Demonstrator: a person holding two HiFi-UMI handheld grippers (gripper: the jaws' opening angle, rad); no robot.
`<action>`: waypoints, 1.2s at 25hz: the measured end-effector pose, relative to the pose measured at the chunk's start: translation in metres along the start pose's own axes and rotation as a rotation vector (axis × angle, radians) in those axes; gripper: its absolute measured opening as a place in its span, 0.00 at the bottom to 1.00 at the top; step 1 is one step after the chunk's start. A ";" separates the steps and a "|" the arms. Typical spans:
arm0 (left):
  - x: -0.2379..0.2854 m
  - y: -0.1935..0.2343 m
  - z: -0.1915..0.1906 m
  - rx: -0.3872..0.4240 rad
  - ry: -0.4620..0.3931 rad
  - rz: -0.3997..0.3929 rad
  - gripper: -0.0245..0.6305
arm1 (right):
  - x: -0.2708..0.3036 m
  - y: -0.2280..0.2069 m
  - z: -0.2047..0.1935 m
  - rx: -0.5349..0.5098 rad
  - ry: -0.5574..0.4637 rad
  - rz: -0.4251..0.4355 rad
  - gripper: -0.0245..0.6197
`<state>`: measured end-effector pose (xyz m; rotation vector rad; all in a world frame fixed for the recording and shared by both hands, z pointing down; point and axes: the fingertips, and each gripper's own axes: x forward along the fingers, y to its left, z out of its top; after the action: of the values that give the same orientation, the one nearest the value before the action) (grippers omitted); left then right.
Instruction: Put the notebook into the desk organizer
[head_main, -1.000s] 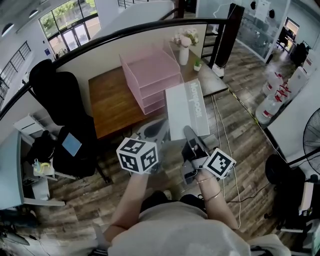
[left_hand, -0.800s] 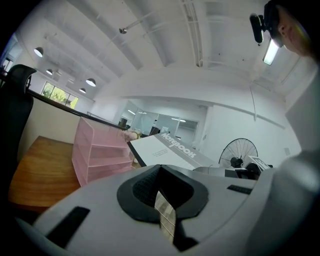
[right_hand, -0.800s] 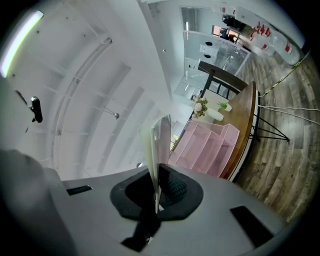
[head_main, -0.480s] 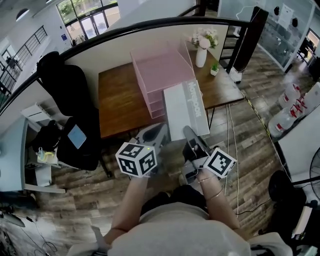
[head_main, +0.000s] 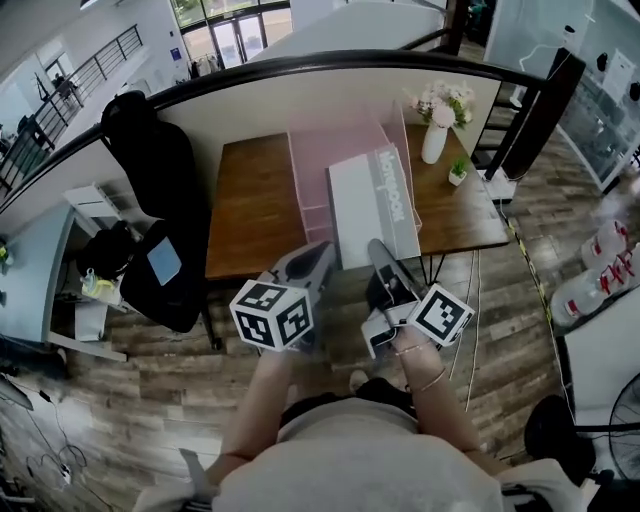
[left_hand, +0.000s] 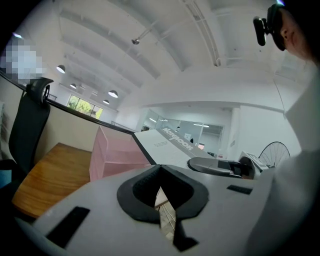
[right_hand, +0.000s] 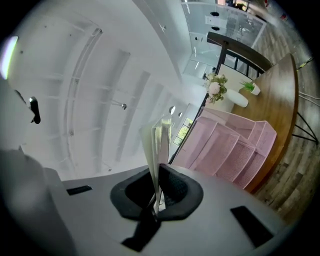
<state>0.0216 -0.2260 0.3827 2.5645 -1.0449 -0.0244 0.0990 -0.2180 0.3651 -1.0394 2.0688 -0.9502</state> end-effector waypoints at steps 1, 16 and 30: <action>0.002 0.002 0.001 -0.003 -0.006 0.014 0.05 | 0.003 -0.002 0.003 0.002 0.010 0.007 0.05; 0.026 -0.002 0.000 -0.050 -0.081 0.180 0.05 | 0.016 -0.021 0.023 0.057 0.149 0.102 0.05; 0.033 0.015 -0.009 -0.084 -0.056 0.208 0.05 | 0.029 -0.049 0.013 0.127 0.170 0.063 0.05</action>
<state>0.0370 -0.2550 0.4001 2.3808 -1.2982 -0.0848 0.1135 -0.2676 0.3916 -0.8485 2.1327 -1.1564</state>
